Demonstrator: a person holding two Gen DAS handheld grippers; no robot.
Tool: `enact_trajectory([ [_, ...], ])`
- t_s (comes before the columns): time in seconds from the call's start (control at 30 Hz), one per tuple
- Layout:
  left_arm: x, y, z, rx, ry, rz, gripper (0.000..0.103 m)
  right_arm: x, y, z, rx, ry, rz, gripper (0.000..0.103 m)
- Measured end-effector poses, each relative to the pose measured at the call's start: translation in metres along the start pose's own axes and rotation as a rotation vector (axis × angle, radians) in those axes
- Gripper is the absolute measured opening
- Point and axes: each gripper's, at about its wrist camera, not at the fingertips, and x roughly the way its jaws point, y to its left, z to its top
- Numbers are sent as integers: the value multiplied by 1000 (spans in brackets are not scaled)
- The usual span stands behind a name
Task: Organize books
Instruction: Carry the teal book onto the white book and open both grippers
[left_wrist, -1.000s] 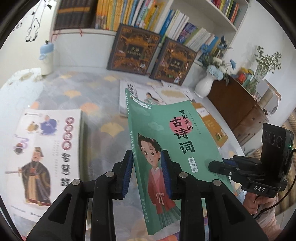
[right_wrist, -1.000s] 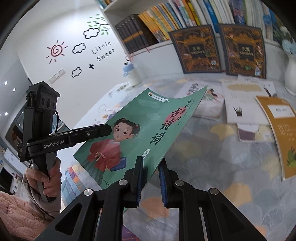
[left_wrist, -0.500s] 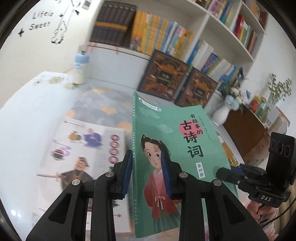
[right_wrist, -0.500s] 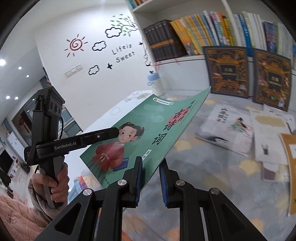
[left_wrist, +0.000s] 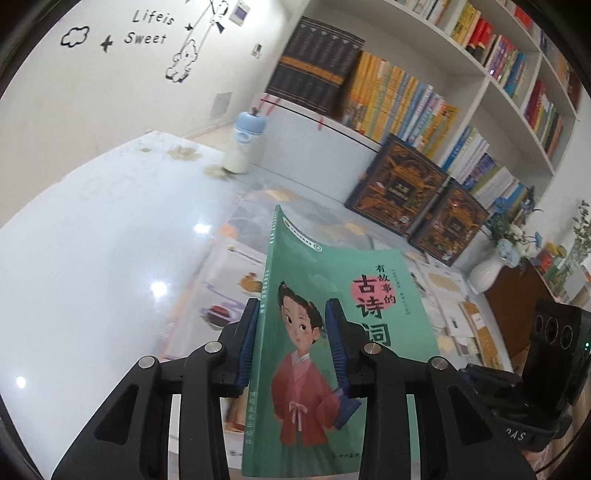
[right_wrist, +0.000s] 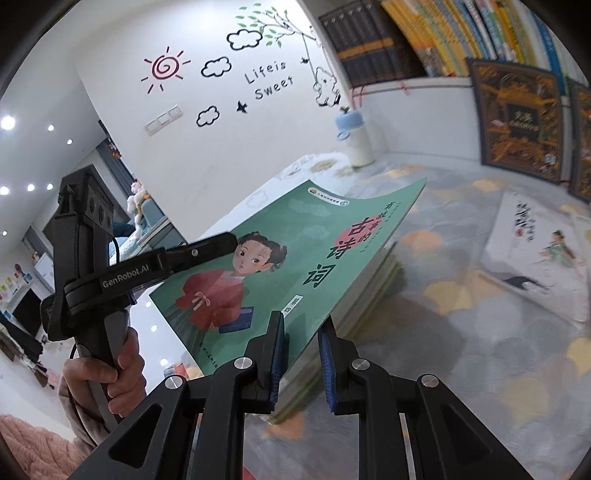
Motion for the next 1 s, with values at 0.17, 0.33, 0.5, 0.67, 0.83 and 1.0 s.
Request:
enact_trajectory([
  [0.17,7,17,-1,-29,14,29,31,24,0,-1,24,29,21,18],
  [0.33,13,27,-4,-43,33,40,31,42,-6,-4,51,63,33,18],
  [0.5,20,30,-6,-41,49,55,31,51,-7,-4,56,74,28,18],
  [0.67,24,32,-11,-39,85,90,32,58,-9,-6,79,105,33,18],
  [0.83,26,34,-14,-30,102,149,32,62,-7,-10,77,133,37,18],
  [1.0,26,39,-16,-34,115,171,32,66,-8,-9,86,147,44,19],
])
